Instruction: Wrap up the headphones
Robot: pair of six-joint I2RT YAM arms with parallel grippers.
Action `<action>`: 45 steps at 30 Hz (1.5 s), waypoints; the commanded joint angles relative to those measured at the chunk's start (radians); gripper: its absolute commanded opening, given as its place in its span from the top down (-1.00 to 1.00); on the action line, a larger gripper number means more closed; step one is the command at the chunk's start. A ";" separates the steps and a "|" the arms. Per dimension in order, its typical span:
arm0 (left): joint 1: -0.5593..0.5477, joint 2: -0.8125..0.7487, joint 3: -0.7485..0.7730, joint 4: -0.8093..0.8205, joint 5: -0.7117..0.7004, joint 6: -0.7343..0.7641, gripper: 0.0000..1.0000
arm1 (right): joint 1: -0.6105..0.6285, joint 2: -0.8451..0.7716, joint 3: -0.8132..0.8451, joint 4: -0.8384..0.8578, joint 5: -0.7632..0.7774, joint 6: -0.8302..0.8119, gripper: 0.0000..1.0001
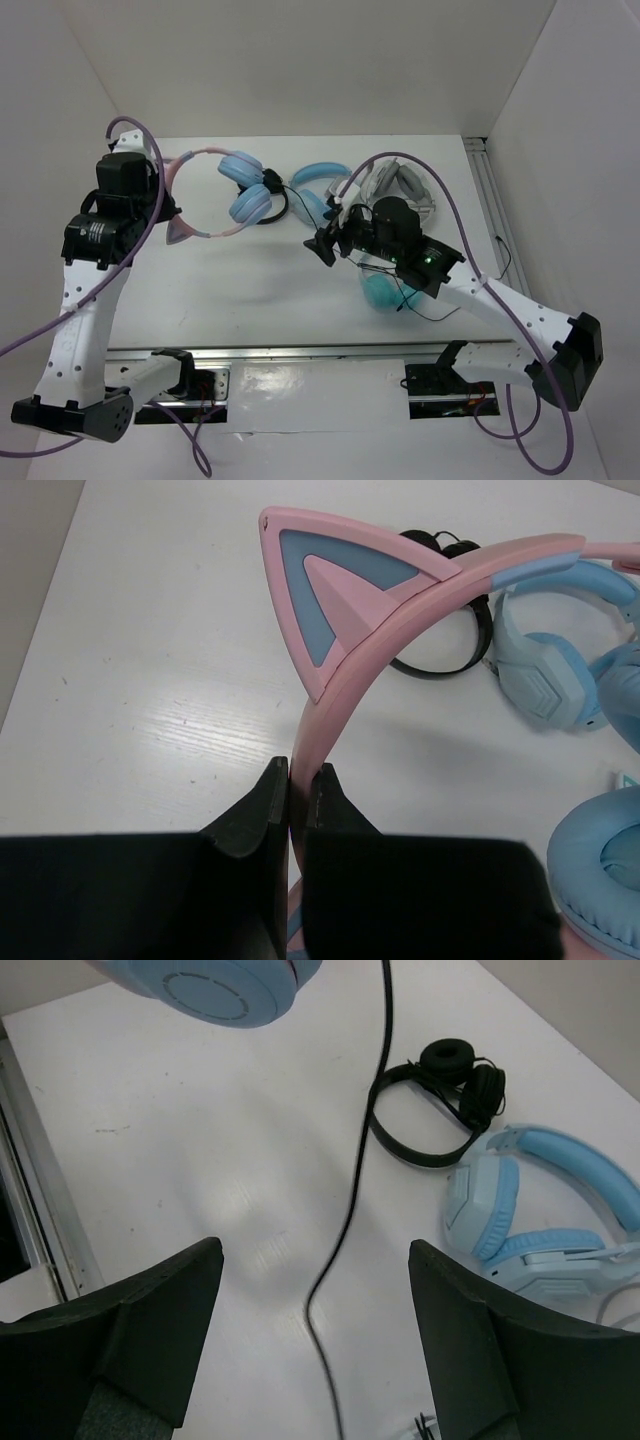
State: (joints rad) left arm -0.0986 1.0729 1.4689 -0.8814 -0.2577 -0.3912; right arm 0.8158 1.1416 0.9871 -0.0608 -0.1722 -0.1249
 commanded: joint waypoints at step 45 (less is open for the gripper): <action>0.007 -0.024 0.247 0.034 -0.216 -0.117 1.00 | -0.066 -0.281 -0.251 0.057 0.454 0.251 1.00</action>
State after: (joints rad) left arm -0.0982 1.0512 1.8439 -1.0538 -0.4267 -0.5201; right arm 0.7395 0.9150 0.6861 0.0525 0.1696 0.0784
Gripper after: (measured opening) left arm 0.131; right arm 0.019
